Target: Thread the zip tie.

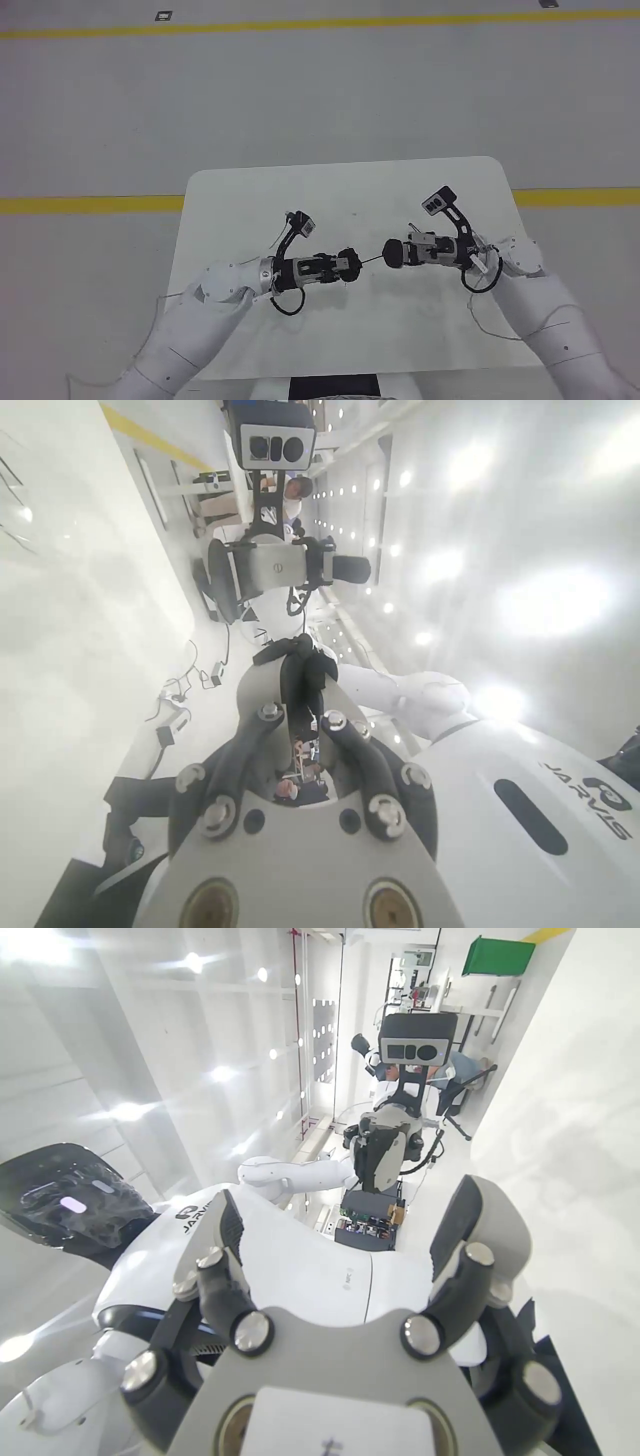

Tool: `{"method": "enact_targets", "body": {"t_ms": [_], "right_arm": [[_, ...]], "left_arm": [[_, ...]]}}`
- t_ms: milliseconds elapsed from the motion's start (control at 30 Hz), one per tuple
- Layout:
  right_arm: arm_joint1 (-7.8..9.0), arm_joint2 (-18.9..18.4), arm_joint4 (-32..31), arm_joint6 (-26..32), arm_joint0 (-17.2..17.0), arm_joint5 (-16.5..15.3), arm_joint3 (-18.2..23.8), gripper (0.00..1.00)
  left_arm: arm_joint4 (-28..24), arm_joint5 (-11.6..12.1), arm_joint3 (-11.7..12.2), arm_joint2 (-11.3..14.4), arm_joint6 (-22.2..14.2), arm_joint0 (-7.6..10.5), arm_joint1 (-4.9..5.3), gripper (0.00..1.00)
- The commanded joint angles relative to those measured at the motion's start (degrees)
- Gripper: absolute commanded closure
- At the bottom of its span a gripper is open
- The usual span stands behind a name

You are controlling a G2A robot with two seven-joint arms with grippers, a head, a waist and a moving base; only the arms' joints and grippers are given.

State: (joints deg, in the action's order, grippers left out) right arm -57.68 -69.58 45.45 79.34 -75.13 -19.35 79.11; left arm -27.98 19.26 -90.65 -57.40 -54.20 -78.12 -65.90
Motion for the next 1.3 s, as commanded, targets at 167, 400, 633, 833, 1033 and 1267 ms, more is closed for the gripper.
{"method": "enact_targets", "body": {"t_ms": [167, 400, 633, 833, 1033, 1267], "right_arm": [[0.01, 2.32, 6.82, 0.3, 0.04, 5.89, -0.86, 0.0], [0.35, 3.08, 8.17, 0.3, 0.21, 6.87, -1.1, 0.0], [0.39, 2.75, 6.31, -1.27, -0.41, 7.02, -0.75, 0.0], [0.53, 1.46, 6.21, 0.21, -1.11, 6.97, -1.49, 0.0], [0.4, 0.94, 6.25, 0.3, -1.48, 6.25, -1.21, 0.54], [0.09, 1.5, 5.5, 0.3, -1.28, 6.68, -0.94, 0.65]], "left_arm": [[-0.83, -1.4, 0.4, 0.4, 1.66, -0.68, 0.22, 1.0], [-1.04, -1.46, 0.32, 0.3, 1.5, -0.79, 0.3, 1.0], [-1.04, -1.46, 0.32, 0.3, 1.5, -0.79, 0.3, 1.0], [-1.04, -1.46, 0.32, 0.3, 1.5, -0.79, 0.3, 1.0], [-1.04, -1.46, 0.32, 0.3, 1.5, -0.79, 0.3, 1.0], [-1.04, -1.46, 0.32, 0.3, 1.5, -0.79, 0.3, 1.0]]}}
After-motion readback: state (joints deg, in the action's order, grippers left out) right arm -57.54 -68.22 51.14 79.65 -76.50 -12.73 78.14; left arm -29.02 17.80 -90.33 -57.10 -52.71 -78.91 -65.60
